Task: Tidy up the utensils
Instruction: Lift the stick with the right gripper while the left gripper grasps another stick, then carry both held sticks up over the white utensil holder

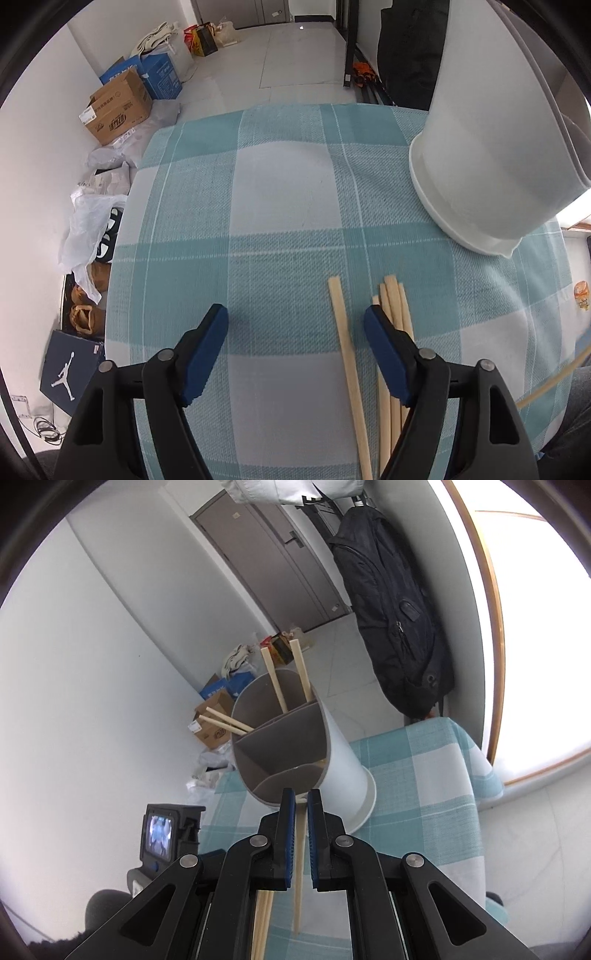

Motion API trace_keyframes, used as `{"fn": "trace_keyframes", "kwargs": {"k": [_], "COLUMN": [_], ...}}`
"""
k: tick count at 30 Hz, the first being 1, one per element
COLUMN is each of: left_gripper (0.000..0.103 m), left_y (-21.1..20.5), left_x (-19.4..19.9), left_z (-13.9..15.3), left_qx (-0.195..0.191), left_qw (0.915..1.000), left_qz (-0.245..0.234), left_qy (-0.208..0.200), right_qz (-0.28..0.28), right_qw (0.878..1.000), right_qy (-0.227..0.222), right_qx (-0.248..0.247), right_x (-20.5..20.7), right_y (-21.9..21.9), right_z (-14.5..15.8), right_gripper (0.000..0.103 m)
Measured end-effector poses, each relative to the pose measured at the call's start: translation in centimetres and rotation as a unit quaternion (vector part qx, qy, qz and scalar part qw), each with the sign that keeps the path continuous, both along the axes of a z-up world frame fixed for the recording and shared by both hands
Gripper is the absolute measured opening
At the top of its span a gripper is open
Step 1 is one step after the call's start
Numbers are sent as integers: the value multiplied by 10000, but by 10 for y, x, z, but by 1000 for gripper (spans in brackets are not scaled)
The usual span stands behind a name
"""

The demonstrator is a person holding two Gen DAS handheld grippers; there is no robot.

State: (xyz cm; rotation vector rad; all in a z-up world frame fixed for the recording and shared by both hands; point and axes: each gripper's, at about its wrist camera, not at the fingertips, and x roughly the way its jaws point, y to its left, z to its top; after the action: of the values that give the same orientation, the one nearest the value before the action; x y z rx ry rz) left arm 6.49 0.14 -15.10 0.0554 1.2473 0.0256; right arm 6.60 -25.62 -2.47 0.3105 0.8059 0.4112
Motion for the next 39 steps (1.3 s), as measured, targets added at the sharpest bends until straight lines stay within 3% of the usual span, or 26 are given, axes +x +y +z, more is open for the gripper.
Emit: {"fn": "trace_keyframes", "kwargs": {"k": [2, 4, 5, 6, 9, 10, 12, 16, 22, 26, 39], "left_gripper": [55, 37, 34, 31, 4, 2, 2, 2, 2, 2, 2], "left_y": [-3, -4, -4, -6, -18, -23, -21, -3, 17, 18, 28], "left_x": [6, 9, 9, 8, 9, 8, 8, 5, -24, -39, -63], "left_z": [1, 2, 3, 3, 4, 4, 4, 12, 58, 82, 109], "left_qx": [-76, -204, -224, -185, -142, -40, -97, -585, -879, -1075, -1368], "left_qw": [9999, 9995, 9995, 9996, 9988, 9986, 9987, 9981, 9895, 9804, 9670], "left_qz": [-132, -187, -175, -146, -385, -440, -435, -162, 173, 291, 121], "left_qy": [51, 123, 140, 162, 284, 280, 256, 67, -1135, -1623, -2146], "right_qz": [-3, -5, -9, -8, -8, -13, -36, -57, 13, 98, 384], "right_qw": [10000, 10000, 10000, 10000, 9999, 9999, 10000, 10000, 9996, 9989, 9920], "right_qy": [-3, 11, 13, 25, 33, 23, -17, -58, -225, -398, -996], "right_qx": [21, 50, 58, 71, 104, 100, 65, -7, -193, -243, -671], "right_x": [-1, -1, -1, 0, 1, 1, 0, -1, -8, -15, -48], "right_y": [-1, -3, -4, -4, -4, -4, -3, -1, 8, 16, 49], "right_z": [1, 1, 1, 1, 2, 3, 4, 3, 3, 6, 20], "right_gripper": [6, 6, 6, 6, 6, 6, 6, 6, 6, 6, 6]}}
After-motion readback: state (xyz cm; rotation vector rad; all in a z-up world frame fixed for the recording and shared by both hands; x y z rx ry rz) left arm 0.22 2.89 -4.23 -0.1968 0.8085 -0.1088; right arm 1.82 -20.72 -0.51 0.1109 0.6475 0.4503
